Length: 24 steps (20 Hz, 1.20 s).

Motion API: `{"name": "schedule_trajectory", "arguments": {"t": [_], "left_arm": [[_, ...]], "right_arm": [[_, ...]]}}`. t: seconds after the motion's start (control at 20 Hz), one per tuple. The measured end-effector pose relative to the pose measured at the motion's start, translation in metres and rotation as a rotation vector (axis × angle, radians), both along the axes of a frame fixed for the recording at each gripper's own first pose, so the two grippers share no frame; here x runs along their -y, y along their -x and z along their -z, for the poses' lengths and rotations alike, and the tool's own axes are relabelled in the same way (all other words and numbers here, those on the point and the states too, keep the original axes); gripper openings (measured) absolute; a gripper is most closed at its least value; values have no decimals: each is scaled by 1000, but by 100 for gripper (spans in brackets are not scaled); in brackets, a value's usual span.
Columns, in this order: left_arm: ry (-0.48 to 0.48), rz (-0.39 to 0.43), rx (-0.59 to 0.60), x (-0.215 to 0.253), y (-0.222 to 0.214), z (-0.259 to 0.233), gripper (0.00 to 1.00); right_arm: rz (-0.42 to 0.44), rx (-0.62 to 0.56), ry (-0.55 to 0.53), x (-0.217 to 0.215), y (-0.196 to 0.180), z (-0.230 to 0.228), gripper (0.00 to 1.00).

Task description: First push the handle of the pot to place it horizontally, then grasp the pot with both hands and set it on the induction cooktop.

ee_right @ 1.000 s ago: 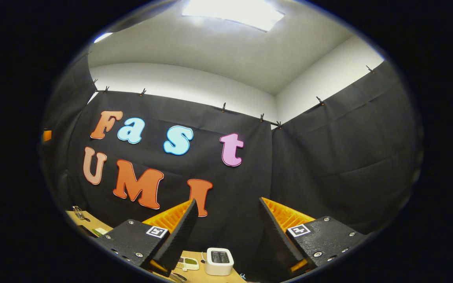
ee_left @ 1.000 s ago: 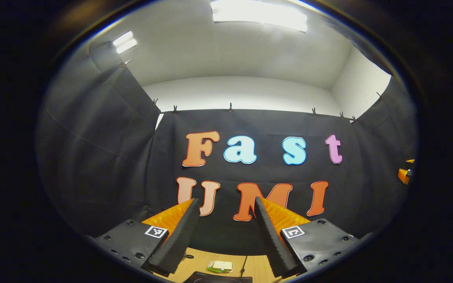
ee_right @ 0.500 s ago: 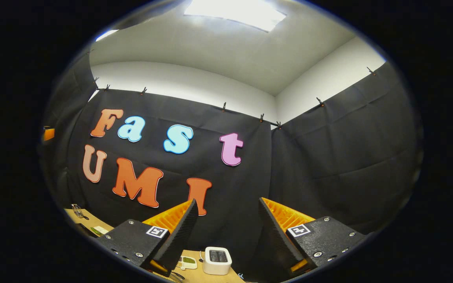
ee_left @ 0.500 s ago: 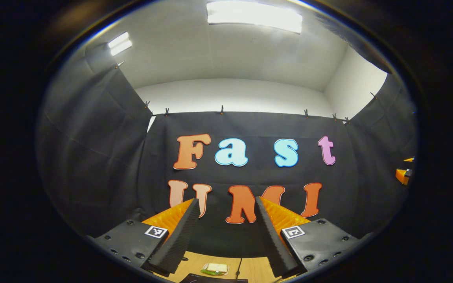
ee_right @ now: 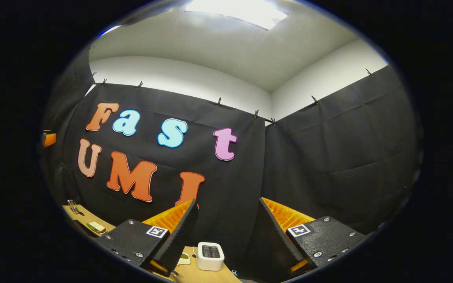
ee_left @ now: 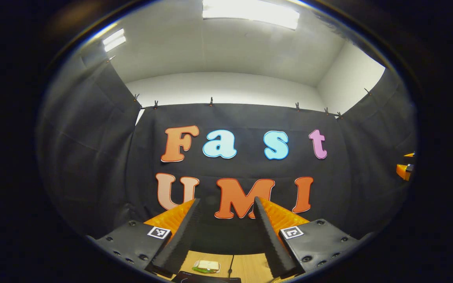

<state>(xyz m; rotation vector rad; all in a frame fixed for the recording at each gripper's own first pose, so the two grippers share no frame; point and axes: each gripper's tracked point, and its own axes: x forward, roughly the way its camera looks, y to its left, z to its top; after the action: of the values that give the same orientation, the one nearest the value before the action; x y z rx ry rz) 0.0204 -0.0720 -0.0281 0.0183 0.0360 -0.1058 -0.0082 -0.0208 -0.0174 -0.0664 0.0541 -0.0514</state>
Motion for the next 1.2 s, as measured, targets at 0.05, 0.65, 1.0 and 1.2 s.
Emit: {"name": "schedule_trajectory", "arguments": {"t": [0.05, 0.65, 1.0, 1.2], "left_arm": [[4, 11, -28, 6, -1, 10, 77], [35, 48, -694, 63, 48, 205, 7], [-2, 32, -1119, 93, 138, 304, 8], [21, -29, -1344, 100, 197, 338, 8]], "right_arm": [[5, -9, 0, 7, 8, 3, 95], [75, -68, 17, 52, 32, 29, 95], [86, -111, 25, 79, 42, 52, 95], [71, -124, 14, 92, 42, 63, 95]]}}
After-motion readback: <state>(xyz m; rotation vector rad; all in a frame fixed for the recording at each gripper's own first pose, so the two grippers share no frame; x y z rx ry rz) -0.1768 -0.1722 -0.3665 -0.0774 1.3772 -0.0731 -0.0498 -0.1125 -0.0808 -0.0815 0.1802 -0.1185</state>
